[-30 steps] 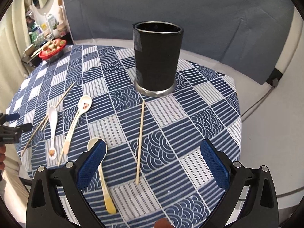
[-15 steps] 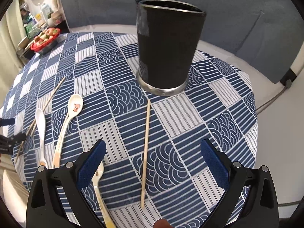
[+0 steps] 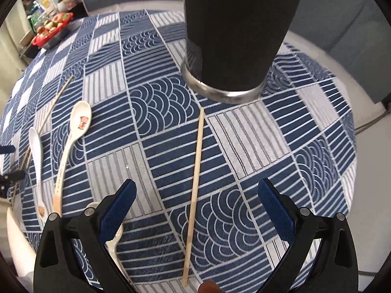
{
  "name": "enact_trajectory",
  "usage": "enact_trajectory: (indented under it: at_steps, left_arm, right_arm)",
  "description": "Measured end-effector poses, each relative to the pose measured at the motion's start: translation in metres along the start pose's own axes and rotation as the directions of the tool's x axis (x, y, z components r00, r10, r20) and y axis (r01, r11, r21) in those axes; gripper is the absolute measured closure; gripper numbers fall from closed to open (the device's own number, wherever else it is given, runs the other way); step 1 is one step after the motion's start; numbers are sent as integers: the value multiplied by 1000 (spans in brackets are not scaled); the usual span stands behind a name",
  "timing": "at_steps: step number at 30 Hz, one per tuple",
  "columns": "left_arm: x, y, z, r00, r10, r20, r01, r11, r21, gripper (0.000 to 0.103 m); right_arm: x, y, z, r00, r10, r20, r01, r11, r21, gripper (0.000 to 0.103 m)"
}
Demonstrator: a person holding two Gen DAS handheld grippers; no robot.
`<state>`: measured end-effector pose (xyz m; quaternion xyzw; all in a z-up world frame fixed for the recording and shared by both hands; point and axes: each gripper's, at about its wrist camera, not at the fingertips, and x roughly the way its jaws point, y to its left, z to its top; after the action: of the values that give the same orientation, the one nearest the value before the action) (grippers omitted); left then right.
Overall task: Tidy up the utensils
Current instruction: 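Lower the right tool onto a wooden chopstick and close while the left tool grasps another chopstick, then lift both held chopsticks up toward the black cup with both tools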
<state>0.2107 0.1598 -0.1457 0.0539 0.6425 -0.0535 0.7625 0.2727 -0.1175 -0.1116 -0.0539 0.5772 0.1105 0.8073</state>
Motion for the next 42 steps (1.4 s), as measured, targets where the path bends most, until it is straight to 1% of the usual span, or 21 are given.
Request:
enact_trajectory:
  at_steps: [5,9,12,14,15,18,21,23,25,26,27,28,29,30,31,32,33,34,38,42]
  left_arm:
    - [4,0,10,1000,-5,-18,6,999,44,4]
    - [4,2,16,1000,-7,-10,7,999,47,4]
    - [1,0,10,1000,-10,-8,10,999,37,4]
    - [1,1,8,1000,-3,-5,3,1000,-5,4]
    - [-1,2,1,1000,-4,-2,4,1000,-14,4]
    - [-2,2,-4,1000,-3,13,3,1000,-14,4]
    - [-2,1,-7,1000,-4,9,4,1000,-4,5]
    - [-4,2,-9,1000,-6,6,6,1000,4,7]
    - [-7,5,-9,1000,-10,2,10,1000,7,15]
    - [-9,7,-10,1000,-11,1,11,1000,7,18]
    - [-11,11,-10,1000,-13,-4,13,1000,5,24]
    - [-13,15,-9,1000,-13,-17,13,1000,0,34]
    - [-15,18,-8,1000,-11,-23,11,1000,-6,40]
    - [-18,21,-8,1000,-12,-25,12,1000,-12,58]
    - [-21,26,-8,999,-18,-29,17,1000,-25,83]
    - [-22,29,-9,999,-27,-36,26,999,-36,92]
    - [-22,32,-10,998,-36,-41,34,998,-47,96]
    - [-22,35,-11,998,-48,-40,46,997,-59,96]
    - [-24,40,-14,998,-59,-33,56,996,-75,97]
    - [-23,48,-14,996,-84,-35,80,992,-101,97]
  right_arm:
    - [22,-3,8,998,-2,-65,3,1000,12,8]
    - [25,-3,13,997,15,-69,-13,1000,18,7]
    - [27,-2,18,996,16,-87,-16,1000,5,6]
    - [27,-1,19,996,16,-92,-15,1000,4,6]
    - [27,-1,19,996,16,-89,-15,1000,8,6]
    - [28,1,21,998,12,-66,-11,1000,15,6]
    - [28,-5,21,995,7,-99,-3,999,39,6]
    - [28,-9,20,994,-1,-113,8,998,59,7]
    - [29,-10,21,993,-7,-119,15,998,65,8]
    - [28,-12,20,992,-6,-123,15,998,69,10]
    - [27,-13,19,993,-5,-121,13,998,64,13]
    - [24,-13,18,993,0,-116,6,999,49,21]
    - [20,-13,17,994,2,-111,2,999,38,38]
    - [16,-13,16,995,5,-103,-3,1000,26,48]
    - [12,-14,15,995,9,-98,-8,1000,9,73]
    - [11,-14,15,995,7,-97,-7,1000,-1,97]
    - [10,-15,14,995,-9,-100,8,1000,-14,98]
    - [10,-16,13,995,-15,-99,12,1000,-27,99]
    - [10,-23,8,993,-6,-116,4,1000,-23,99]
    - [5,-38,-3,993,11,-115,-8,1000,22,99]
